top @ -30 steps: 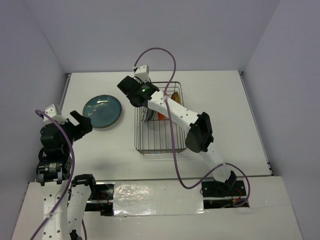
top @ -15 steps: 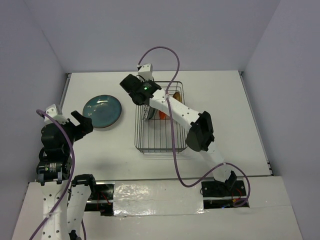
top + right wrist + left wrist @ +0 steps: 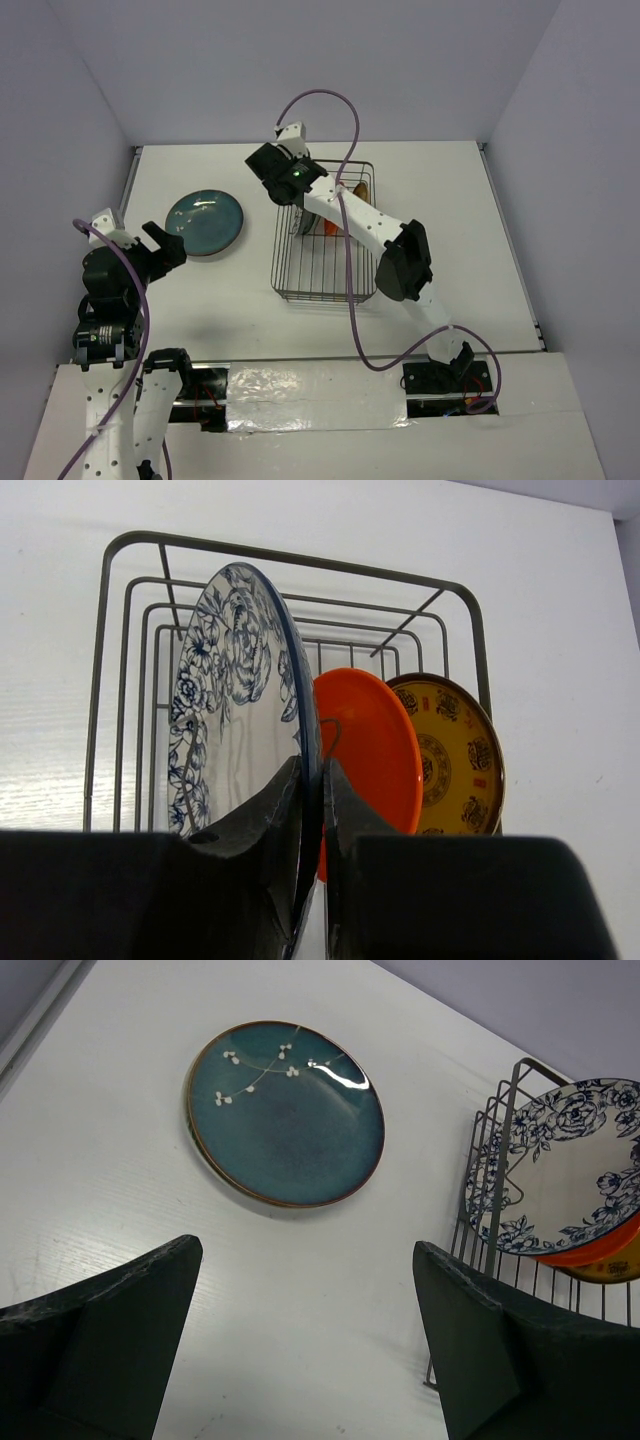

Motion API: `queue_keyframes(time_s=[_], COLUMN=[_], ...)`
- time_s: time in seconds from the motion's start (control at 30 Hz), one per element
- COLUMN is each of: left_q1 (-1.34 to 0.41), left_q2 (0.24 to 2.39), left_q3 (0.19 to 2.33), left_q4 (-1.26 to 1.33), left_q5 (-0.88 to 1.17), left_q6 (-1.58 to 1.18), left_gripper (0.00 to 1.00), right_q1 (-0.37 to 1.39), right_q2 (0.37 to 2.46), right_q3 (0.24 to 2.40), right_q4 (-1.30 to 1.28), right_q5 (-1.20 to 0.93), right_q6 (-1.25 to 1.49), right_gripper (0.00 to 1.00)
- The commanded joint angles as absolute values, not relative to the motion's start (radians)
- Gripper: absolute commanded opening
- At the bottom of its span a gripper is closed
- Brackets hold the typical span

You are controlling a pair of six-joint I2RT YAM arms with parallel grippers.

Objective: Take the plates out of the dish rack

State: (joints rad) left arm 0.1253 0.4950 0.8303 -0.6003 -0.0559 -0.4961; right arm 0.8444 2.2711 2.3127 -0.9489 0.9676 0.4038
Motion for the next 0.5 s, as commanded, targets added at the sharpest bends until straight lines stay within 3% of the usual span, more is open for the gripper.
queue_keyframes(time_s=[0.0,0.2,0.47], left_q1=[0.120,0.114,0.109], left_q2=[0.494,0.497,0.503], left_q3=[0.831,0.831,0.831], left_q4=[-0.568,-0.569,-0.569], left_q5=[-0.069,-0.071,-0.071], left_q6=[-0.482,-0.482,-0.482], left_gripper=[1.00,1.00,0.99], right_q1=[0.830,0.833,0.827], right_q2=[2.157,2.115,2.140], right_q3=[2.268,2.240,2.319], right_q4=[-0.888,-0.813,-0.917], right_q5=[0.971,0.945,1.019], right_q6=[0.257,0.176,0.276], right_gripper=[0.00,0.00,0.00])
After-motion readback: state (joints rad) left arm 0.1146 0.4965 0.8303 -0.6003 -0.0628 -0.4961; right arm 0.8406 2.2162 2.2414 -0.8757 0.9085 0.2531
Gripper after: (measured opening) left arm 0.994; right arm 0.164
